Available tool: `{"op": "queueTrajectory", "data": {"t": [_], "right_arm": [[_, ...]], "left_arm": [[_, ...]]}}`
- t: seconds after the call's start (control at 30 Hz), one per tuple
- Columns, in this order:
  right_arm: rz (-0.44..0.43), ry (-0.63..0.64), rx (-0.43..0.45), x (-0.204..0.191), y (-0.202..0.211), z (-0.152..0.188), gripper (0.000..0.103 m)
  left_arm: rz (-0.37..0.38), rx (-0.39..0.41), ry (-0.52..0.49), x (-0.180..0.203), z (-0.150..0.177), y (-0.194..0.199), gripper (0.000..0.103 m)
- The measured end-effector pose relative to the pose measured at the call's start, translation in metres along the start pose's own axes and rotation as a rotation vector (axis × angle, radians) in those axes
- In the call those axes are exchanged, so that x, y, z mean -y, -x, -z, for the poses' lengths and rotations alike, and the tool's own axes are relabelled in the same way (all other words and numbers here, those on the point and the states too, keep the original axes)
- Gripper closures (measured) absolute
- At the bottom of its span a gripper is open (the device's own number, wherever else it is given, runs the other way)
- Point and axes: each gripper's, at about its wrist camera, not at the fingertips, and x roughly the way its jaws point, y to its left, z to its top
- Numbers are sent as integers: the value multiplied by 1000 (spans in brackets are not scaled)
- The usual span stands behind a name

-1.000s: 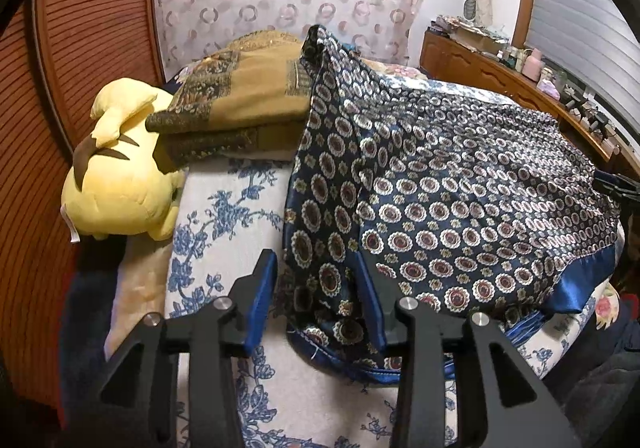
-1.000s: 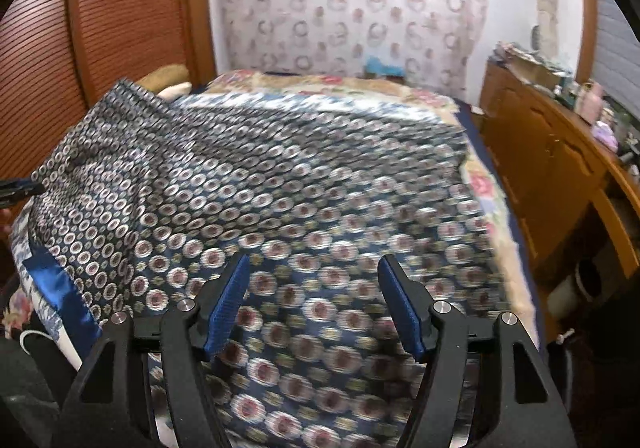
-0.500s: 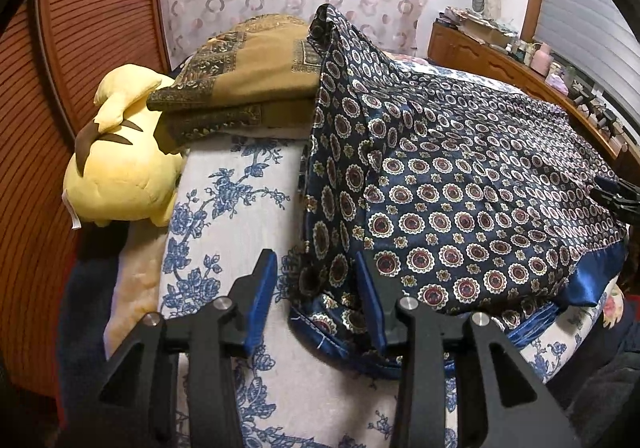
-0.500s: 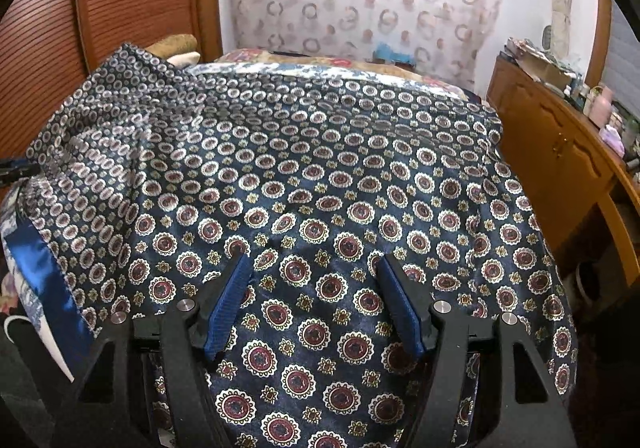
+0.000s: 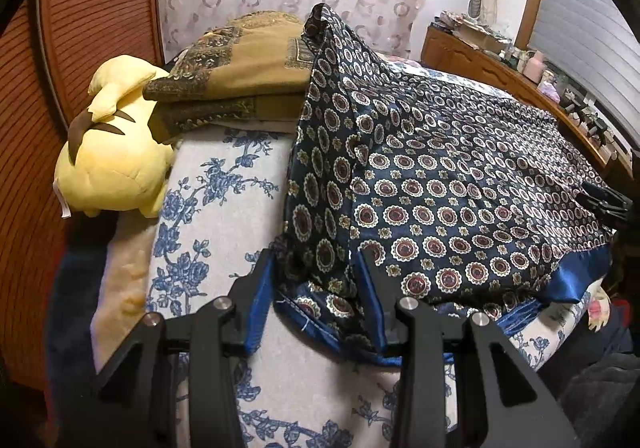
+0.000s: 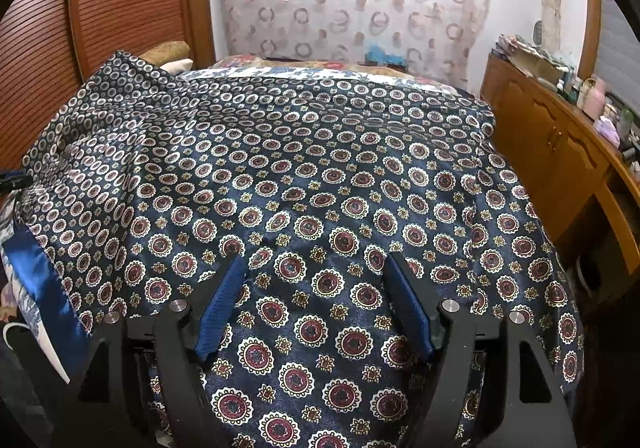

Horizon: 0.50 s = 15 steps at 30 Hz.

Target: Fold small clothes

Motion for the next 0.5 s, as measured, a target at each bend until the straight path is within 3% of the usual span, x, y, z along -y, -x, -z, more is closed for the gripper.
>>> {"op": "queueTrajectory", "data": {"t": [0.5], "right_arm": [[0,0,1,0,0,0,29]], "left_arm": [[2,9,-27,8,-2,-3,64]]}}
